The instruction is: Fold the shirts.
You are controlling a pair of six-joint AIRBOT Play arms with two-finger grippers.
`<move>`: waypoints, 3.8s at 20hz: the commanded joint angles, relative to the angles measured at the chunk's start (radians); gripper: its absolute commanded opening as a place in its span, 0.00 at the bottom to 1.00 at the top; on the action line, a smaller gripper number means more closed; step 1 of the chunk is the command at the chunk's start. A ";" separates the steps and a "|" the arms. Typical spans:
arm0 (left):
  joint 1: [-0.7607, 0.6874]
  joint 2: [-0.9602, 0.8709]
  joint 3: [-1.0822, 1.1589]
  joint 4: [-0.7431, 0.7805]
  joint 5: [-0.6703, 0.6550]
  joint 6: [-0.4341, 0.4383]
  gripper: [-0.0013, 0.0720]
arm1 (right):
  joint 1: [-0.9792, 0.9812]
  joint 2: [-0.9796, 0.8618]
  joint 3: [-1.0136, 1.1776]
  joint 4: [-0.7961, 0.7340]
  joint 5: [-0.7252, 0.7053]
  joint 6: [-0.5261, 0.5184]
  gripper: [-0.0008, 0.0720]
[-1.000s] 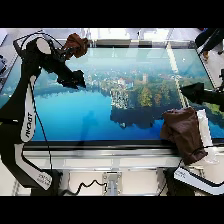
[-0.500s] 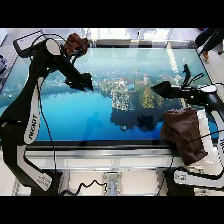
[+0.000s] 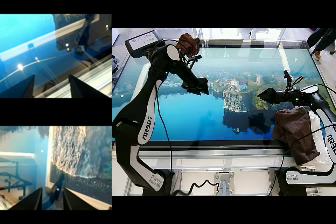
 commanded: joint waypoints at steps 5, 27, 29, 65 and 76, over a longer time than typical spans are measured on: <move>-0.001 0.000 -0.018 -0.001 0.007 0.000 0.70 | -0.001 -0.002 0.001 -0.014 0.028 -0.001 0.43; -0.001 0.000 -0.018 0.000 0.010 0.016 0.70 | -0.013 0.000 0.001 -0.003 0.115 -0.005 0.43; -0.001 0.000 -0.018 0.000 0.010 0.027 0.70 | -0.013 0.000 0.001 -0.004 0.115 -0.005 0.43; -0.001 0.000 -0.018 0.000 0.006 0.030 0.70 | -0.013 0.000 0.001 -0.143 0.138 -0.007 0.44; -0.001 0.000 -0.018 0.042 0.019 0.039 0.70 | -0.166 0.000 0.035 0.178 0.039 -0.027 0.48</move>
